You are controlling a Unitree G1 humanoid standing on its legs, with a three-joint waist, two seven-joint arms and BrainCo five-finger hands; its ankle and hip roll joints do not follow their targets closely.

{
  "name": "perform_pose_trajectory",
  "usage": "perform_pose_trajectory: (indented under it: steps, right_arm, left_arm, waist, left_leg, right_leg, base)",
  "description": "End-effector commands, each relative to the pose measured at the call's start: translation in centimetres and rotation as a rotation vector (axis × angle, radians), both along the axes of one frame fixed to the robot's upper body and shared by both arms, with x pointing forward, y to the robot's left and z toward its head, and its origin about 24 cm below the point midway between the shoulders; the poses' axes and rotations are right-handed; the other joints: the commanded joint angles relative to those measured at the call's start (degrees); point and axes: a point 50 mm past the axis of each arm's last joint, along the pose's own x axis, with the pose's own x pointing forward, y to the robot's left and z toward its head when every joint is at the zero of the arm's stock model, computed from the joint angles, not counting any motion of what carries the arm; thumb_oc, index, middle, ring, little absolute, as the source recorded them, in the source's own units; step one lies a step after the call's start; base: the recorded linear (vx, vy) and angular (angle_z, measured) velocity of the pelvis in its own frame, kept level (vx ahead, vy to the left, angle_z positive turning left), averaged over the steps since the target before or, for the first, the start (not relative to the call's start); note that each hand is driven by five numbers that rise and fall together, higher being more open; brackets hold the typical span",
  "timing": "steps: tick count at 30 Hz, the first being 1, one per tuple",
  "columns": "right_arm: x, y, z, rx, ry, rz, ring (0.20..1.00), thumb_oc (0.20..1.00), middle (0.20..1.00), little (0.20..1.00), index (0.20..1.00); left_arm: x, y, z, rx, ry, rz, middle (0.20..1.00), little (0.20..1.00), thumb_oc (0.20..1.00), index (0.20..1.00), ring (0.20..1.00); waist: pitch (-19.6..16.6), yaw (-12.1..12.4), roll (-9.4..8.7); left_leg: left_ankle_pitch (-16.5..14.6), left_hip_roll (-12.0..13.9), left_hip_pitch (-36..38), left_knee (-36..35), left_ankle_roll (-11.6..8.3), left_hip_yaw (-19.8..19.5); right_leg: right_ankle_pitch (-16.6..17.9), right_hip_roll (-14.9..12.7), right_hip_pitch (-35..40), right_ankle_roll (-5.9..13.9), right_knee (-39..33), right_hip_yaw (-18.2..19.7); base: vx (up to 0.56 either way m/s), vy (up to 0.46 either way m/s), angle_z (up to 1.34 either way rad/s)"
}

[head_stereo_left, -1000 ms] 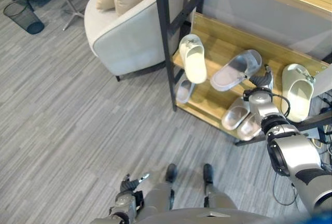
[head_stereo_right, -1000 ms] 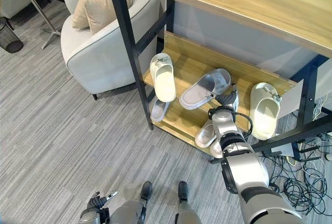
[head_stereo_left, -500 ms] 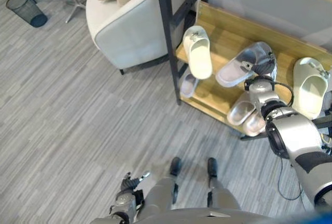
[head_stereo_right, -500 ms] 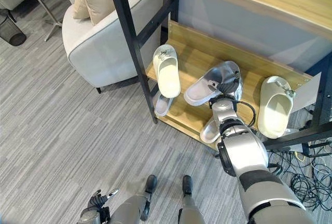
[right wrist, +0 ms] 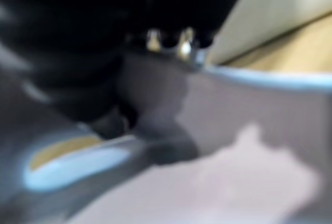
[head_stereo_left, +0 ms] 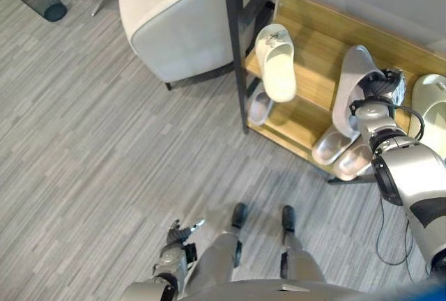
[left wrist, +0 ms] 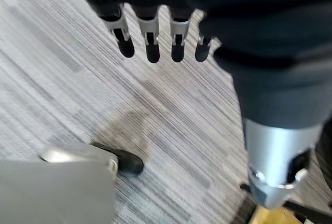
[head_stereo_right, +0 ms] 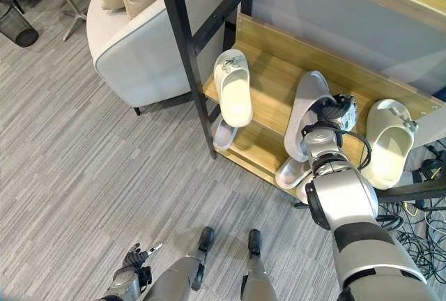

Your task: Arrange the slippers neatly on the shoe rack.

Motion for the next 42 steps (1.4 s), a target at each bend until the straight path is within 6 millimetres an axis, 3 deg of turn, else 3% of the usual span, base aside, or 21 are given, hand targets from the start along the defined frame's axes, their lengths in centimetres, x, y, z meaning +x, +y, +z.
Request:
perform_pose_trajectory:
  steps: [1,6,8,9,10,11,12,13,14,15,16,17,18,21,23,28,32,37,42]
  right_arm:
    - [0.5,0.5,3.1,-0.061,-0.171,-0.033,0.200,0.200,0.200,0.200,0.200]
    - [0.4,2.2,1.8,-0.060,-0.254,-0.006,0.200,0.200,0.200,0.200,0.200]
    - [0.2,3.4,-0.3,0.045,-0.238,0.091,0.200,0.200,0.200,0.200,0.200]
    - [-0.5,3.5,-2.1,0.007,-0.189,0.148,0.200,0.200,0.200,0.200,0.200]
    - [-2.0,3.5,-4.1,0.005,-0.169,0.219,0.200,0.200,0.200,0.200,0.200]
    - [-2.0,3.5,-4.2,0.005,-0.167,0.218,0.200,0.200,0.200,0.200,0.200]
    - [-3.8,3.1,-5.0,-0.010,-0.197,0.242,0.200,0.200,0.200,0.200,0.200]
    - [-3.9,3.1,-5.1,-0.009,-0.195,0.242,0.200,0.200,0.200,0.200,0.200]
    - [-6.2,3.2,-6.9,0.010,-0.189,0.258,0.200,0.200,0.200,0.200,0.200]
    - [-6.2,3.2,-6.9,0.011,-0.188,0.258,0.200,0.200,0.200,0.200,0.200]
    - [-8.5,2.2,-8.2,0.012,-0.163,0.230,0.200,0.200,0.200,0.200,0.200]
    - [-9.7,2.9,-9.6,0.052,-0.149,0.231,0.200,0.200,0.200,0.200,0.200]
    - [-10.5,3.1,-10.0,0.053,-0.148,0.243,0.200,0.200,0.200,0.200,0.200]
    - [-12.5,3.8,-10.9,0.052,-0.128,0.277,0.200,0.200,0.200,0.200,0.200]
    - [-15.5,4.3,-12.8,0.045,-0.046,0.326,0.200,0.200,0.200,0.200,0.200]
    - [-18.4,4.9,-15.1,0.081,0.046,0.335,0.200,0.200,0.200,0.200,0.200]
    - [-20.0,5.7,-16.8,0.091,0.123,0.382,0.200,0.200,0.200,0.200,0.200]
    - [-22.0,6.5,-19.0,0.100,0.250,0.436,0.200,0.200,0.200,0.200,0.200]
    - [-23.4,7.0,-20.9,0.123,0.339,0.432,0.200,0.200,0.200,0.200,0.200]
  left_arm:
    - [1.2,-1.2,0.4,-0.010,-0.056,-0.004,1.000,1.000,1.000,1.000,1.000]
    - [2.2,-0.5,1.1,0.011,-0.103,0.014,1.000,1.000,1.000,1.000,1.000]
    - [3.1,-0.1,1.6,0.030,-0.133,0.022,1.000,1.000,1.000,1.000,1.000]
    - [3.7,0.5,2.1,0.063,-0.154,0.025,1.000,1.000,1.000,1.000,1.000]
    - [5.9,2.3,3.8,0.167,-0.238,0.008,1.000,1.000,1.000,1.000,1.000]
    - [5.8,2.2,3.8,0.167,-0.237,0.007,1.000,1.000,1.000,1.000,1.000]
    - [7.2,3.2,5.3,0.218,-0.317,0.016,1.000,1.000,1.000,1.000,1.000]
    - [7.2,3.2,5.3,0.219,-0.316,0.015,1.000,1.000,1.000,1.000,1.000]
    - [7.9,3.8,6.3,0.242,-0.369,0.032,1.000,1.000,1.000,1.000,1.000]
    - [7.9,3.8,6.3,0.243,-0.368,0.031,1.000,1.000,1.000,1.000,1.000]
    - [5.9,2.9,6.0,0.268,-0.394,0.025,1.000,1.000,1.000,1.000,1.000]
    - [3.7,2.3,5.2,0.296,-0.376,0.010,1.000,1.000,1.000,1.000,1.000]
    - [2.9,2.0,4.8,0.308,-0.360,0.026,1.000,1.000,1.000,1.000,1.000]
    - [2.9,2.4,4.9,0.327,-0.361,0.061,1.000,1.000,1.000,1.000,1.000]
    - [2.5,3.2,4.9,0.339,-0.351,0.121,1.000,1.000,1.000,1.000,1.000]
    - [0.5,4.5,4.1,0.345,-0.294,0.217,1.000,1.000,1.000,1.000,1.000]
    - [-2.6,5.3,2.7,0.351,-0.193,0.313,1.000,1.000,1.000,1.000,1.000]
    - [-5.2,5.7,1.6,0.330,-0.098,0.402,1.000,1.000,1.000,1.000,1.000]
    - [-5.7,5.0,1.0,0.269,-0.086,0.464,1.000,1.000,1.000,1.000,1.000]
  waist:
    - [2.7,0.1,3.24]
    - [3.0,-0.6,2.62]
    - [3.1,-1.1,2.32]
    - [3.0,-1.3,2.11]
    - [2.9,-1.7,1.89]
    - [2.9,-1.7,1.87]
    - [2.6,-1.9,1.75]
    - [2.6,-1.9,1.72]
    - [2.2,-1.9,1.68]
    - [2.2,-1.9,1.66]
    - [1.6,-1.6,1.52]
    - [1.5,-1.3,1.34]
    - [1.3,-1.1,1.01]
    - [0.8,-1.0,0.64]
    - [-0.3,-1.0,0.42]
    - [-1.9,-1.0,0.08]
    - [-3.6,-0.9,-0.07]
    - [-4.1,-0.9,-0.62]
    - [-4.2,-1.6,-0.63]
  left_leg:
    - [7.1,2.2,9.4,-15.5,-6.76,-4.9]
    - [6.7,2.8,10.8,-15.5,-6.80,-4.3]
    - [6.4,3.3,11.7,-15.5,-6.76,-3.9]
    - [6.2,3.7,12.3,-15.5,-6.72,-3.6]
    - [5.8,4.2,13.5,-15.5,-6.59,-3.3]
    - [5.8,4.2,13.6,-15.5,-6.59,-3.3]
    - [5.3,4.8,14.9,-15.5,-6.43,-2.9]
    - [5.3,4.8,15.0,-15.5,-6.42,-2.9]
    - [4.9,5.2,16.3,-15.5,-6.23,-2.9]
    - [4.9,5.2,16.4,-15.5,-6.23,-2.9]
    - [4.7,5.2,17.4,-15.5,-6.02,-3.4]
    - [4.6,5.4,17.8,-15.5,-5.97,-3.7]
    - [4.4,5.4,18.4,-15.5,-5.90,-3.9]
    - [4.1,5.7,19.6,-15.5,-5.90,-4.0]
    - [3.3,6.1,21.3,-15.5,-5.88,-4.2]
    - [1.9,6.8,23.5,-15.5,-6.16,-3.5]
    - [0.6,8.6,26.5,-15.5,-7.24,-2.5]
    - [0.6,10.8,28.7,-15.0,-9.25,-2.2]
    - [1.8,13.2,27.8,-14.9,-11.28,-3.2]
  right_leg:
    - [-7.6,3.2,10.1,0.83,0.1,-0.5]
    - [-7.6,3.4,11.1,0.78,0.1,-0.1]
    - [-7.7,3.7,11.8,0.79,0.1,0.2]
    - [-7.7,3.8,12.2,0.84,0.1,0.3]
    - [-7.6,4.0,13.0,0.96,0.1,0.5]
    - [-7.6,4.0,13.1,0.95,0.1,0.5]
    - [-7.7,4.1,14.0,0.90,0.2,0.7]
    - [-7.7,4.1,14.1,0.90,0.2,0.7]
    - [-8.0,4.2,15.2,0.89,0.2,0.8]
    - [-8.0,4.2,15.3,0.88,0.2,0.8]
    - [-8.3,4.2,16.5,0.75,0.2,0.5]
    - [-8.5,4.1,16.9,0.67,0.3,0.3]
    - [-8.8,4.1,17.4,0.58,0.5,0.3]
    - [-9.6,4.2,18.3,0.38,1.1,0.3]
    - [-10.3,4.2,19.7,0.22,1.3,0.0]
    - [-10.4,4.2,21.4,0.18,1.1,0.5]
    - [-12.5,5.1,22.3,-0.41,4.3,2.1]
    - [-15.4,6.8,22.4,-2.36,9.2,2.3]
    - [-18.1,9.1,20.4,-4.90,13.0,1.0]
  base:
    - [0.00,0.000,0.00]
    - [0.00,0.000,0.00]
    - [0.00,-0.006,-0.02]
    - [-0.01,-0.024,-0.03]
    - [0.00,0.000,0.00]
    - [-0.01,-0.008,-0.03]
    - [0.01,0.003,-0.06]
    - [0.03,-0.008,-0.10]
    - [0.02,-0.011,-0.19]
    - [0.05,-0.038,-0.22]
    - [0.03,-0.057,-0.22]
    - [0.04,-0.079,-0.09]
    - [0.03,-0.069,-0.03]
    - [0.03,-0.039,0.10]
    - [0.07,-0.052,0.05]
    - [0.06,-0.043,-0.05]
    - [0.10,-0.070,-0.09]
    - [0.04,-0.130,-0.14]
    - [-0.06,-0.244,0.10]
